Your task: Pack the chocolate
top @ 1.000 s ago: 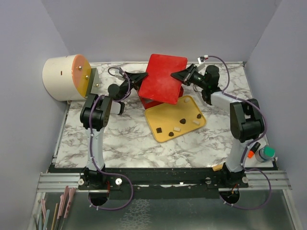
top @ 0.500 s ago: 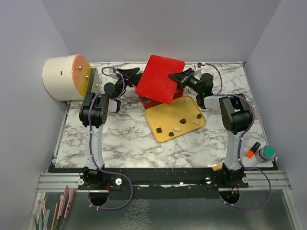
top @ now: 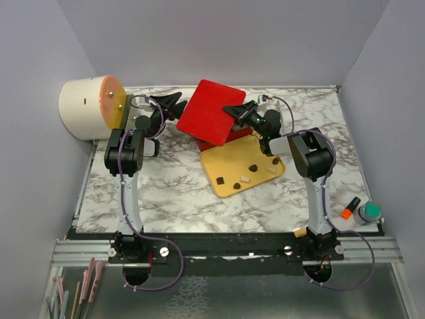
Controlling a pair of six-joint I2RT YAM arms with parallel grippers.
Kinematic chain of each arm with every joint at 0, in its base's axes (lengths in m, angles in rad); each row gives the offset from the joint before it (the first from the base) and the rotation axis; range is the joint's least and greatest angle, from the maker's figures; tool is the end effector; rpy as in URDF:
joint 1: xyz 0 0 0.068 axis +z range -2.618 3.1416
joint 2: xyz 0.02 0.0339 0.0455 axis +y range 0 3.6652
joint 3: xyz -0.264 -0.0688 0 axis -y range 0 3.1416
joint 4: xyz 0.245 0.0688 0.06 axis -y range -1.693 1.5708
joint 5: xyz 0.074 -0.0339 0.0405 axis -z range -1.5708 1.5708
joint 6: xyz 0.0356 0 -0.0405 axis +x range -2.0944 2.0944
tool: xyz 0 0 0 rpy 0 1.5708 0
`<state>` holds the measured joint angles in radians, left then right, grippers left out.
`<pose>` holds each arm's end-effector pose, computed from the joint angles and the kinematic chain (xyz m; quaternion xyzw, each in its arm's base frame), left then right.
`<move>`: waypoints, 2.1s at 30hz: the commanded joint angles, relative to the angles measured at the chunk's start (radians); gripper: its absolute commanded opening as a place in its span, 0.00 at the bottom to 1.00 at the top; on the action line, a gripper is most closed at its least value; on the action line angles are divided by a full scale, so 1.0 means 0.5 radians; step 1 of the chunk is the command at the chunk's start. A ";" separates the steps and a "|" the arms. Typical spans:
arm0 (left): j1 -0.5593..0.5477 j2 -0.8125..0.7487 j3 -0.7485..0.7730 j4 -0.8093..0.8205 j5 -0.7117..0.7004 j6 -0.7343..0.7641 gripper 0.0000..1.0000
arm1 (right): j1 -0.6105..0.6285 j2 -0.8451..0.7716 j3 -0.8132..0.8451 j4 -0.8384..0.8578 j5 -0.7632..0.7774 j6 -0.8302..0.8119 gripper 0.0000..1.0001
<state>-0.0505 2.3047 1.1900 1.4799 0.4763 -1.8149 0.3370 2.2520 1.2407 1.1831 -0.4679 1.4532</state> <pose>0.4559 -0.0394 0.1537 -0.3019 0.5002 -0.7227 0.3694 0.4395 0.1710 0.1609 0.1812 0.6252 0.6741 0.3491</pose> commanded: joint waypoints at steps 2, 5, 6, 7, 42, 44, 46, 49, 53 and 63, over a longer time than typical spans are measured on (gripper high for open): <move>0.043 0.009 -0.004 0.419 -0.034 0.153 0.69 | 0.004 0.082 0.087 0.247 0.144 0.088 0.00; 0.043 0.037 0.070 0.351 0.008 0.193 0.69 | 0.006 0.104 0.091 0.253 0.172 0.091 0.00; 0.043 0.045 0.093 0.328 0.018 0.205 0.69 | 0.007 0.113 0.095 0.254 0.180 0.091 0.00; 0.043 0.054 0.106 0.312 0.024 0.211 0.69 | 0.007 0.127 0.101 0.265 0.190 0.093 0.00; 0.142 -0.288 -0.441 0.042 -0.116 0.606 0.70 | 0.019 0.144 0.120 0.088 0.303 -0.016 0.00; 0.149 -0.339 -0.515 0.028 -0.148 0.628 0.70 | 0.023 0.126 0.111 0.096 0.310 -0.008 0.00; 0.155 -0.400 -0.574 -0.014 -0.159 0.663 0.72 | 0.023 0.102 0.105 0.099 0.321 -0.007 0.00; 0.155 -0.490 -0.640 -0.090 -0.151 0.740 0.75 | 0.027 0.088 0.111 0.123 0.314 0.017 0.00; 0.152 -0.576 -0.713 -0.139 -0.140 0.797 0.76 | 0.042 0.062 0.109 0.123 0.331 0.018 0.00; 0.120 -0.739 -0.893 -0.255 -0.132 0.890 0.77 | 0.085 0.058 0.181 0.130 0.381 0.051 0.01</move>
<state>0.0181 1.9869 0.7792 1.3785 0.4194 -1.4139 0.3664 2.3280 1.3022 1.1885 -0.3191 1.4593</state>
